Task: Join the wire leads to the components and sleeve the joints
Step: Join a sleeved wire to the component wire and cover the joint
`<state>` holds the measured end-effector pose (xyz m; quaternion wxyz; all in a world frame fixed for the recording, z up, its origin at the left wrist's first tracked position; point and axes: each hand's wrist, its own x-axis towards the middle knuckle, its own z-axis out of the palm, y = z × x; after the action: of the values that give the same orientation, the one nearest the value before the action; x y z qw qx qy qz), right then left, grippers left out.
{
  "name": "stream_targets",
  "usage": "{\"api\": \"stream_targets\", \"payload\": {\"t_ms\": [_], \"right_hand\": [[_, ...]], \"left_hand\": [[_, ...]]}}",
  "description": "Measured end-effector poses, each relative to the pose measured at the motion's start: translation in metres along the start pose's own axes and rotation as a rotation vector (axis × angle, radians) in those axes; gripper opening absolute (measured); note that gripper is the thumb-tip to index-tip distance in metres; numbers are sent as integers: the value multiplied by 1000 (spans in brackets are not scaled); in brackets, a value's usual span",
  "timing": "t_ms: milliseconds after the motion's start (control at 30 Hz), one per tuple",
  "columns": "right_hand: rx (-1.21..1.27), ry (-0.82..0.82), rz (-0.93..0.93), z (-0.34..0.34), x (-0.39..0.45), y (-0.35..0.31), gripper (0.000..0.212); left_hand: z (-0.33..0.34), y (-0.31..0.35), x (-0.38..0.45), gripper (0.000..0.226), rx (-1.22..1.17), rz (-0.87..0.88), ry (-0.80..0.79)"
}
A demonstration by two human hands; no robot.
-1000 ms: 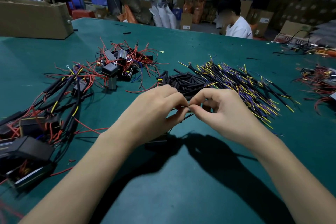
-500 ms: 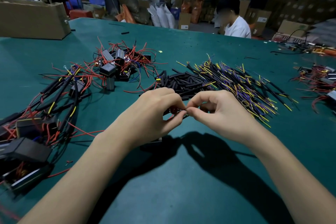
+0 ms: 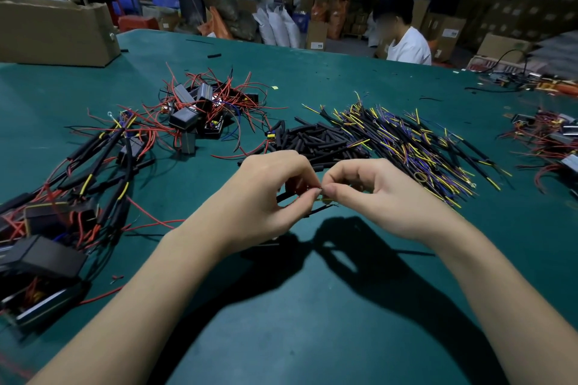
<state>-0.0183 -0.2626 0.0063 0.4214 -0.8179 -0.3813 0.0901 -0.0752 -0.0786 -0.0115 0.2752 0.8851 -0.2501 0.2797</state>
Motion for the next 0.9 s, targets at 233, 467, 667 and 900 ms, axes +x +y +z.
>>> {"api": "stream_targets", "payload": {"t_ms": [233,467,667,900], "right_hand": [[94,-87,54,-1,0,5,17],[221,-151,26,-1,0,7,18],[229,-152,50,-6,0,12,12],[173,-181,81,-8,0,11,13]], "left_hand": [[1,-4,0,4,134,66,-12],[5,-4,-1,7,-14,38,88],[7,-3,1,5,-74,36,98],[6,-2,1,9,161,141,90]]}}
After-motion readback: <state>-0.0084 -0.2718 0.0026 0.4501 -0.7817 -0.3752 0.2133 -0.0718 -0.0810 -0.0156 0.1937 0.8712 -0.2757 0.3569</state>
